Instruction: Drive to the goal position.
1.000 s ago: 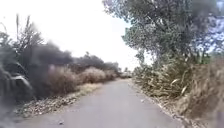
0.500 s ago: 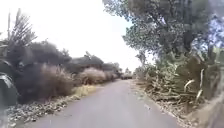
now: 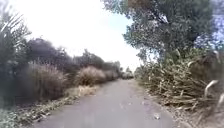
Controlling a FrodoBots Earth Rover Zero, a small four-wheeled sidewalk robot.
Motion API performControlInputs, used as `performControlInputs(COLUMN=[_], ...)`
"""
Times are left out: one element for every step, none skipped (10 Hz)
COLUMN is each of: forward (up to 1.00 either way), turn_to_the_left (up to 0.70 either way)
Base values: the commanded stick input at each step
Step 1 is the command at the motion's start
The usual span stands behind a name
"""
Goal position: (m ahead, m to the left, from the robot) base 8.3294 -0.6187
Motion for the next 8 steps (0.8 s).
performControlInputs(forward=[0.85,0.85,0.85,0.85,0.85,0.85,0.85,0.85], turn_to_the_left=[0.00,0.00,0.03,0.10,0.16,0.14,0.16,0.14])
